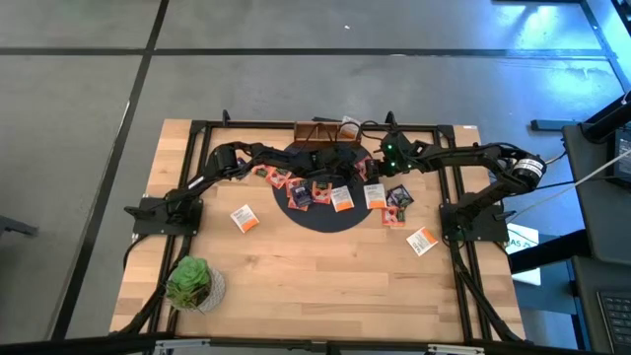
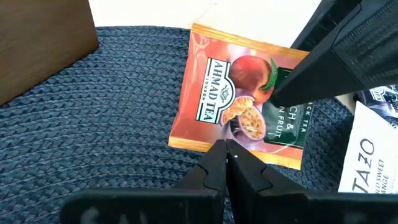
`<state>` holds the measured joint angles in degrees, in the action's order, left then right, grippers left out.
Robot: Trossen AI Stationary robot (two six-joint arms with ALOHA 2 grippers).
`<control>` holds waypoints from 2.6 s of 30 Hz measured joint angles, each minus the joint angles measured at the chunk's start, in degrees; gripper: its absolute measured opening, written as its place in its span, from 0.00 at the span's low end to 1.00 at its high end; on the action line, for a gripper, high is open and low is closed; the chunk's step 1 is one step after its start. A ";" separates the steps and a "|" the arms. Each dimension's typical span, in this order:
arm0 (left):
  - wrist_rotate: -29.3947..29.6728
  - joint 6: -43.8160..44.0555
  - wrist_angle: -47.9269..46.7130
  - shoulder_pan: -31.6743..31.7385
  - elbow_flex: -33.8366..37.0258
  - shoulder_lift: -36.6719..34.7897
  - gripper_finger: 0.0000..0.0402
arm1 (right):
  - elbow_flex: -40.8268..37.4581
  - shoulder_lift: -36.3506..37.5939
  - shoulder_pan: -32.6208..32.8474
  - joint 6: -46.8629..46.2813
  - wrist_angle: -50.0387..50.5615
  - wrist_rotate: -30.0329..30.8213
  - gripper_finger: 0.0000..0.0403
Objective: Pick & Place Tea
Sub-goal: Put the orange tea bag into the middle section of the wooden organizer
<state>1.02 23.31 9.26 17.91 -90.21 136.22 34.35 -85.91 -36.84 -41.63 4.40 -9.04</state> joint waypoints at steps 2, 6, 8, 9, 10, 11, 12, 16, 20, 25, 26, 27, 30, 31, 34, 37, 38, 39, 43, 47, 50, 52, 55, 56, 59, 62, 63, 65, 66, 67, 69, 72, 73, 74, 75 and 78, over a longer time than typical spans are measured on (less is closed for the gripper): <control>0.00 0.00 0.00 0.00 0.00 0.00 0.00 | 0.00 0.02 0.00 0.46 0.04 -0.04 0.14; -0.02 0.00 0.00 0.00 0.00 0.02 0.01 | 0.03 0.07 0.00 1.55 0.07 -0.09 0.09; -0.04 0.00 -0.02 0.00 0.00 0.02 0.01 | 0.04 0.09 0.00 2.01 0.11 -0.11 0.06; -0.15 0.00 -0.06 0.00 0.00 0.02 0.01 | 0.04 0.27 0.00 2.69 0.36 -0.09 0.05; -0.44 0.00 -0.11 0.00 0.02 0.02 0.01 | 0.04 0.58 0.00 2.94 0.72 -0.07 0.04; -0.64 0.00 -0.13 0.00 0.02 0.02 0.01 | 0.04 0.89 0.00 3.10 0.94 -0.09 0.03; -0.85 0.00 -0.17 0.00 0.02 0.02 0.00 | 0.04 1.33 -0.06 3.25 1.30 -0.07 0.03; -1.03 0.00 -0.26 -0.02 0.02 0.02 0.01 | 0.04 3.59 -0.13 4.39 3.09 1.12 0.03; -1.35 -0.35 -0.72 0.07 -0.02 0.02 0.00 | 0.04 6.26 -0.13 4.71 5.67 2.75 0.03; -1.05 -2.35 -2.22 -0.27 -0.07 0.02 0.01 | 0.04 8.98 -0.11 4.83 7.54 2.89 0.03; -0.90 -2.79 -2.37 -0.31 -0.07 0.02 0.00 | 0.04 9.24 -0.11 4.84 7.63 2.90 0.03; -0.92 -2.91 -2.41 -0.35 -0.07 0.00 0.00 | 0.04 9.52 -0.11 4.87 8.10 2.94 0.03; -0.93 -2.91 -2.57 -0.44 -0.07 0.00 0.01 | 0.04 10.38 -0.11 5.84 9.52 3.03 0.03; -0.94 -2.98 -2.59 -0.46 -0.07 0.00 0.01 | 0.04 10.70 -0.11 5.93 10.34 3.10 0.03; -0.91 -3.10 -2.67 -0.46 -0.07 0.00 0.00 | 0.04 11.56 -0.11 6.18 12.03 3.88 0.03; -0.76 -3.10 -2.65 -0.46 -0.07 0.00 0.01 | 0.04 12.25 -0.11 6.59 13.11 5.03 0.03; -0.65 -3.10 -2.64 -0.46 -0.07 0.00 0.01 | 0.04 12.47 -0.11 7.07 13.29 5.42 0.03; -0.59 -3.10 -2.64 -0.46 -0.07 0.00 0.00 | 0.04 12.65 -0.11 7.35 13.45 5.57 0.03; -0.07 -3.15 -2.66 -0.68 -0.07 0.00 0.01 | 0.04 13.34 -0.11 7.48 14.02 5.75 0.03; 0.20 -4.06 -3.05 -0.68 -0.07 -0.03 0.00 | 0.04 14.12 -0.11 7.81 14.85 5.86 0.03; 0.34 -4.39 -3.21 -0.68 -0.07 -0.07 0.01 | 0.04 14.35 -0.11 7.84 14.98 5.96 0.03; 0.35 -3.89 -3.21 -0.68 -0.07 -0.07 0.00 | 0.04 14.36 -0.11 7.87 14.93 5.90 0.03; 0.11 -3.08 -3.09 -0.67 -0.02 -0.07 0.01 | 0.04 14.36 -0.13 8.26 14.43 5.44 0.03; 0.09 -3.05 -3.07 -0.66 -0.02 -0.07 0.01 | 0.04 14.36 -0.13 8.23 14.25 5.32 0.03; 0.04 -3.03 -3.08 -0.66 -0.02 -0.07 0.00 | 0.04 14.36 -0.13 7.83 13.81 5.19 0.03; -0.02 -2.89 -3.08 -0.66 -0.02 -0.07 0.01 | 0.04 14.36 -0.09 8.70 13.72 5.14 0.04; -0.04 -2.89 -3.08 -0.63 -0.02 -0.07 0.01 | 0.04 14.36 -0.09 8.92 13.66 5.16 0.05; -0.02 -2.89 -3.15 -0.63 0.00 -0.08 0.00 | 0.04 14.42 -0.09 8.97 13.57 5.58 0.07; -0.04 -2.89 -3.23 -0.62 0.04 -0.11 0.00 | 0.04 14.48 -0.12 8.93 13.59 5.90 0.08; -0.04 -2.89 -3.21 -0.61 0.04 -0.11 0.01 | 0.04 14.49 -0.13 8.90 13.55 5.95 0.08; -0.04 -2.88 -3.17 -0.61 0.04 -0.11 0.01 | 0.04 14.49 -0.13 8.89 13.77 5.99 0.09; -0.06 -2.88 -3.17 -0.61 0.04 -0.11 0.00 | 0.04 14.49 -0.07 8.87 13.79 5.95 0.08; -0.04 -2.88 -3.17 -0.61 0.04 -0.11 0.00 | 0.04 14.49 -0.09 8.87 13.80 5.95 0.07; -0.04 -2.86 -3.13 -0.61 0.04 -0.11 0.01 | 0.04 14.49 -0.09 8.88 13.91 5.91 0.05; -0.07 -2.86 -3.13 -0.61 0.04 -0.11 0.01 | 0.04 14.48 -0.09 8.91 14.00 5.87 0.03; -0.07 -2.87 -3.13 -0.61 0.04 -0.11 0.00 | 0.04 14.47 -0.09 8.89 14.35 5.75 0.02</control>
<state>0.95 20.44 6.13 17.30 -90.17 136.11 34.39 -71.44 -36.93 -32.73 18.76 -3.29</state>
